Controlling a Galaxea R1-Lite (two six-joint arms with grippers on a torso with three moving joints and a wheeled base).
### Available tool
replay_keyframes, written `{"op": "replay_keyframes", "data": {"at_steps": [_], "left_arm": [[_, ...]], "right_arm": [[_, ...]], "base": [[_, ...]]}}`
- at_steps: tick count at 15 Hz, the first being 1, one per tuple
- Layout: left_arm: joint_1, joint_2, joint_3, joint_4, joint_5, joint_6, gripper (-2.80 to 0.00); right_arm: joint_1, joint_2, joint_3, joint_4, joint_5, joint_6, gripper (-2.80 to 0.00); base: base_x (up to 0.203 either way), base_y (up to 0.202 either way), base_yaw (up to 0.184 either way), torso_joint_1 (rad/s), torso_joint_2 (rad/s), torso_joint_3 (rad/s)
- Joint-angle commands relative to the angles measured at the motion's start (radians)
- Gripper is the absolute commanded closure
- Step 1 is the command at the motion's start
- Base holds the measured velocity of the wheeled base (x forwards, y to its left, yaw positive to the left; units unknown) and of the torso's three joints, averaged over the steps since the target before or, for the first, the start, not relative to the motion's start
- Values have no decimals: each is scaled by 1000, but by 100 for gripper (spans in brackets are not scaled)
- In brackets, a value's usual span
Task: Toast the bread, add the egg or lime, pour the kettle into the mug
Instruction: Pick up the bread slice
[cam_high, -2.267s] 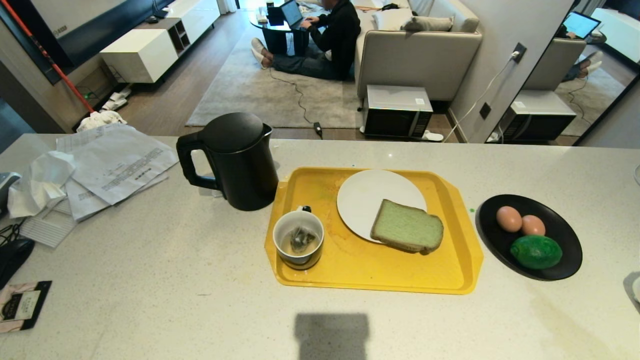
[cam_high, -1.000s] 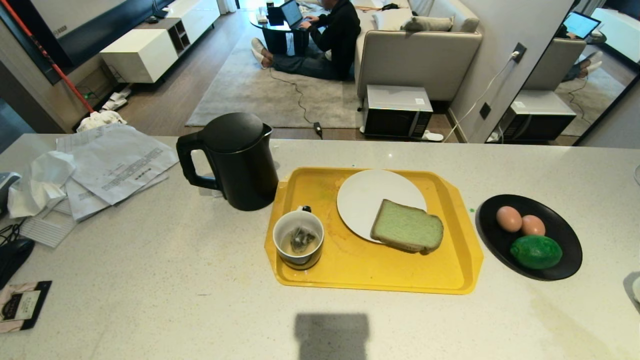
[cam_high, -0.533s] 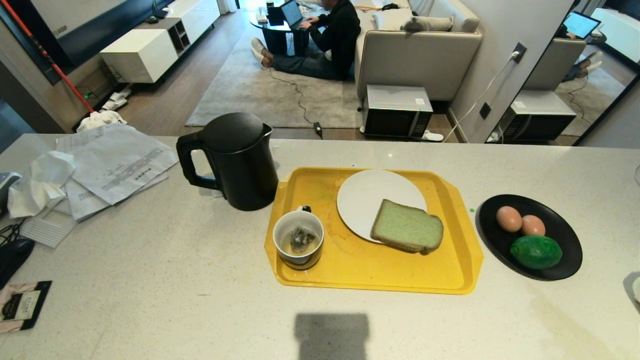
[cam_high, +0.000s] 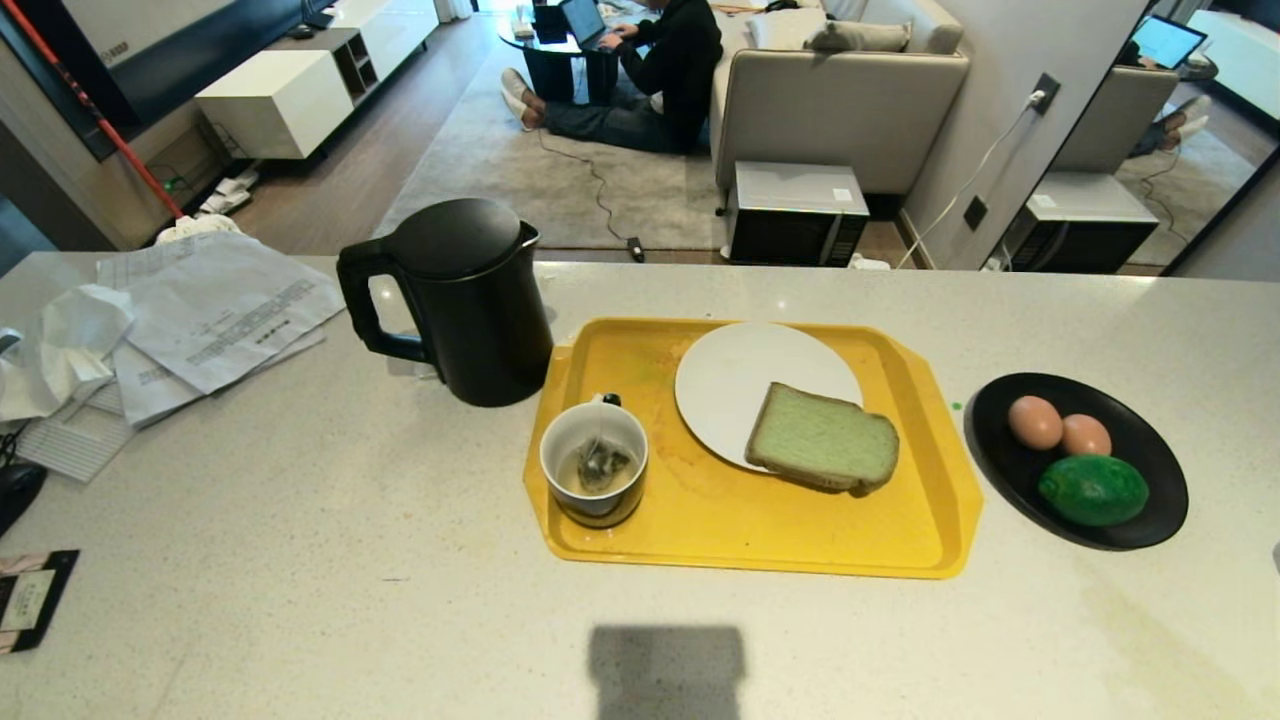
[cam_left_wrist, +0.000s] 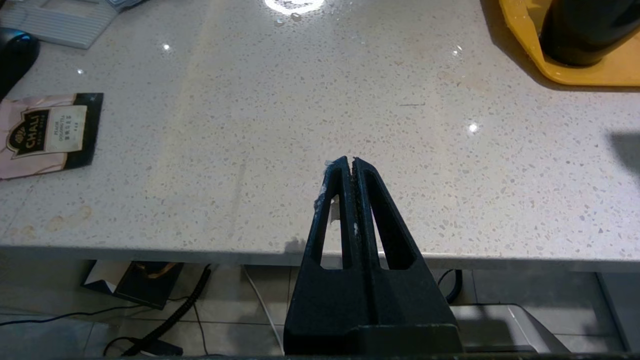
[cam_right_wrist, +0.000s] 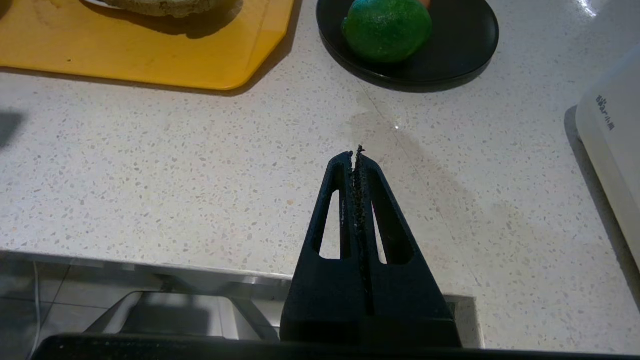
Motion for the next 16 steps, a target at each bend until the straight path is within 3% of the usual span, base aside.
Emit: {"op": "replay_keyframes", "data": {"at_steps": [1, 16], "left_arm": [[0, 1, 0, 0, 0, 0, 0], [0, 1, 0, 0, 0, 0, 0]], "right_arm": [[0, 0, 2, 0, 0, 0, 0], [0, 0, 2, 0, 1, 2, 0]], "base": [[0, 0, 0, -174, 310, 140], [0, 0, 0, -182, 330, 150]]}}
